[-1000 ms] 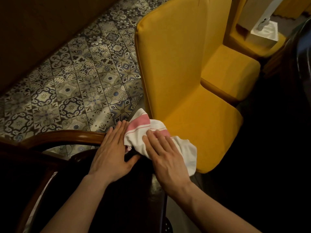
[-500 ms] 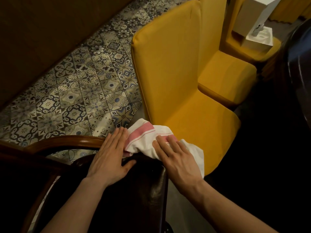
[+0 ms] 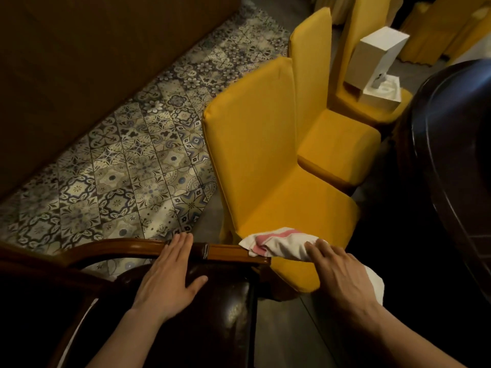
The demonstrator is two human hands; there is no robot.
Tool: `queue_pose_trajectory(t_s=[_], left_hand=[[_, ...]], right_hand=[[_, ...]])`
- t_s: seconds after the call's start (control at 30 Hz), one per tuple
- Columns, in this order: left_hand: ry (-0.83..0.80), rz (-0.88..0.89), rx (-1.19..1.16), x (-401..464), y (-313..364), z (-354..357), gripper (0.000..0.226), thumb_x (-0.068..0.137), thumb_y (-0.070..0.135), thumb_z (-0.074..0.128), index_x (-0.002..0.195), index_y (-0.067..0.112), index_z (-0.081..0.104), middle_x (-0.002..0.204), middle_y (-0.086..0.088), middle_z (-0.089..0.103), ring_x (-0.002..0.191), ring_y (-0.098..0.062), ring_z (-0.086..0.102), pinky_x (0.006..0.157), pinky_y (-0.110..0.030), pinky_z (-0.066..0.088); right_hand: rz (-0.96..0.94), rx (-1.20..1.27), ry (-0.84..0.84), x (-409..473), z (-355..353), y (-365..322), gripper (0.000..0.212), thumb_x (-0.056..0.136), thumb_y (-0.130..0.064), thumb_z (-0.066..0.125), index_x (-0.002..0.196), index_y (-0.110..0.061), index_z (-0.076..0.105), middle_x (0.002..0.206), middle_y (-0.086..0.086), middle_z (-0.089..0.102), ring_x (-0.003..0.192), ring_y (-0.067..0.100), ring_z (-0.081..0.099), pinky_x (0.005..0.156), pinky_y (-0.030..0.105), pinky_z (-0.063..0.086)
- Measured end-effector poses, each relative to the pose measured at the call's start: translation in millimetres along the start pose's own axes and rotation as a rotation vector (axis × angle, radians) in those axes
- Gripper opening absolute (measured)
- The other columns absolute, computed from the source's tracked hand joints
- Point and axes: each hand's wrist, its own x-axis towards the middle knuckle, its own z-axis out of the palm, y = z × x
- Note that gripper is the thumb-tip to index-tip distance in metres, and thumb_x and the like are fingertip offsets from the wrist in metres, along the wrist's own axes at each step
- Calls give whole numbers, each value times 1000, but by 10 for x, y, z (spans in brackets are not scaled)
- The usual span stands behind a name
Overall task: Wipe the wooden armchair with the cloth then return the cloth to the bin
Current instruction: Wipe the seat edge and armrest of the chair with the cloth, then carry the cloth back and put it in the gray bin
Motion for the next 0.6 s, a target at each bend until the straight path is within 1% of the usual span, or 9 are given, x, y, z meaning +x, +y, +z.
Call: queue_pose_trajectory(t_s=[0.07, 0.1, 0.2, 0.27, 0.37, 0.4, 0.47, 0.53, 0.6], left_hand=[[13, 0, -35, -34, 95, -120, 101, 88, 66, 52, 157, 26, -11, 165, 10, -12, 149, -6, -15, 118, -28, -1], [21, 10, -49, -44, 161, -192, 100, 88, 66, 52, 158, 28, -8, 165, 11, -9, 149, -5, -13, 118, -29, 0], [59, 71, -78, -47, 445, -453, 99, 86, 68, 55, 157, 37, -6, 164, 17, -7, 148, -2, -9, 118, -30, 3], [74, 132, -97, -29, 694, -644, 101, 82, 71, 58, 155, 44, -6, 161, 24, -7, 147, 0, -8, 117, -30, 1], [75, 217, -122, -27, 1081, -923, 101, 75, 74, 63, 153, 52, 2, 154, 32, -1, 142, 2, 1, 114, -31, 0], [70, 235, -130, -46, 1189, -1014, 97, 74, 72, 66, 151, 54, 10, 152, 33, 8, 141, 0, 7, 114, -31, 4], [88, 278, -148, -105, 1362, -1213, 77, 77, 60, 72, 144, 53, 33, 147, 29, 36, 139, -4, 31, 113, -31, 22], [141, 295, -134, -152, 1489, -1450, 57, 80, 36, 75, 129, 51, 50, 126, 24, 61, 118, -8, 55, 95, -29, 42], [191, 293, -109, -173, 1600, -1695, 52, 79, 22, 75, 118, 49, 55, 108, 22, 68, 99, -7, 63, 76, -29, 46]], right_hand=[[42, 24, 20, -35, -145, 6, 56, 83, -10, 62, 135, -22, 44, 125, 8, 57, 97, 30, 58, 73, 39, 51], [53, 38, 35, -48, -232, -10, 53, 84, -9, 59, 133, -23, 46, 121, 7, 59, 93, 29, 58, 69, 38, 51], [38, 105, 107, -72, -539, -96, 50, 87, -6, 52, 132, -25, 50, 119, 4, 62, 92, 27, 59, 64, 37, 50], [-16, 188, 152, -112, -766, -156, 48, 89, -7, 52, 132, -28, 51, 119, 1, 62, 96, 27, 60, 66, 38, 52], [-120, 291, 197, -222, -1143, -206, 35, 91, -15, 53, 122, -31, 54, 109, -2, 63, 92, 25, 60, 64, 38, 50], [-150, 316, 208, -270, -1273, -204, 28, 92, -20, 53, 117, -32, 54, 105, -3, 63, 89, 24, 59, 63, 38, 49], [-202, 395, 215, -379, -1519, -176, 16, 95, -30, 52, 110, -33, 54, 101, -6, 63, 86, 21, 59, 67, 40, 50], [-248, 464, 202, -479, -1740, -122, 13, 95, -34, 56, 108, -32, 56, 100, -7, 63, 86, 18, 59, 70, 41, 51], [-289, 545, 195, -563, -1954, -48, 13, 92, -35, 61, 105, -31, 59, 98, -8, 64, 82, 15, 59, 69, 42, 51]])
